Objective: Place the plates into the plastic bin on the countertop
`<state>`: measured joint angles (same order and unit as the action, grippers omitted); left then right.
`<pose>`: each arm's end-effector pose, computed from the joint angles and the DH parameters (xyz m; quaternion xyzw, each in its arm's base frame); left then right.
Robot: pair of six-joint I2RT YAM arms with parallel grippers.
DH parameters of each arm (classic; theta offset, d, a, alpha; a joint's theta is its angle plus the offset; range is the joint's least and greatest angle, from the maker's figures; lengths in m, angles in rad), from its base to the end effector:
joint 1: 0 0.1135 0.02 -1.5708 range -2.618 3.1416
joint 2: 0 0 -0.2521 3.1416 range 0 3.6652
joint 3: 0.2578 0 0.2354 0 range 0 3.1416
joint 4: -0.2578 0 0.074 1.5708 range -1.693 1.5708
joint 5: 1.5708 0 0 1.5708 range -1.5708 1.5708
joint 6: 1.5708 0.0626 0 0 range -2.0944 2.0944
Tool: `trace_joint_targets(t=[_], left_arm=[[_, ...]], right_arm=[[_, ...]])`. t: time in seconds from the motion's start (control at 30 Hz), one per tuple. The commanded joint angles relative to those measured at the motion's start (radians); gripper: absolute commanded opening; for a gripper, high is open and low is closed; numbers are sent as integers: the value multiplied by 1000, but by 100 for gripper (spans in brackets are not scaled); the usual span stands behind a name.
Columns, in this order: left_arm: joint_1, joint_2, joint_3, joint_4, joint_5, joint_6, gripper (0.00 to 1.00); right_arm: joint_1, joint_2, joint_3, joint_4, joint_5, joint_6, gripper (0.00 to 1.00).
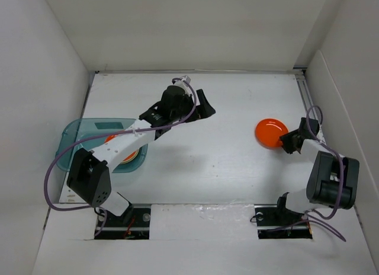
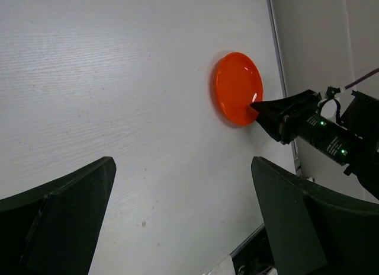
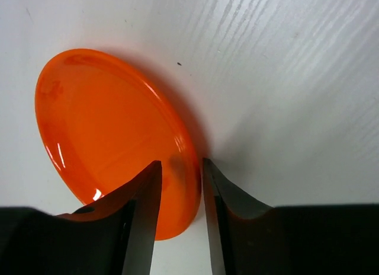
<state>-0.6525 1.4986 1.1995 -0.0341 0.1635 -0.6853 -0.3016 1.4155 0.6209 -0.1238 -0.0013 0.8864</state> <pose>0.2841 -0.2299 0.3108 0.0341 0.8125 -0.4107 0.4123 0.2542 -0.0790 0.1336 0.5300 0.7851 0.0930 0.3067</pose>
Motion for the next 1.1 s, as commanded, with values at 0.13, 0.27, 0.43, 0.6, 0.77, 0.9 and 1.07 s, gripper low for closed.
trace_joint_targets(t=[0.13, 0.27, 0.43, 0.6, 0.77, 0.9, 1.07], left_arm=[[1, -51, 34, 34, -7, 1, 100], [1, -17, 50, 45, 51, 13, 100], [1, 93, 118, 11, 137, 64, 100], [1, 164, 138, 2, 183, 86, 100], [1, 209, 147, -29, 142, 86, 100], [1, 244, 158, -43, 113, 86, 81], [1, 244, 158, -43, 79, 66, 0]], right_arm=[[-25, 131, 62, -7, -103, -70, 15], [10, 97, 71, -7, -123, -81, 0], [224, -65, 105, -77, -24, -44, 0], [404, -142, 224, -165, -14, -44, 0], [518, -179, 249, -99, -156, -44, 0], [541, -173, 240, 27, -343, -55, 0], [564, -106, 249, 85, -440, -79, 2]])
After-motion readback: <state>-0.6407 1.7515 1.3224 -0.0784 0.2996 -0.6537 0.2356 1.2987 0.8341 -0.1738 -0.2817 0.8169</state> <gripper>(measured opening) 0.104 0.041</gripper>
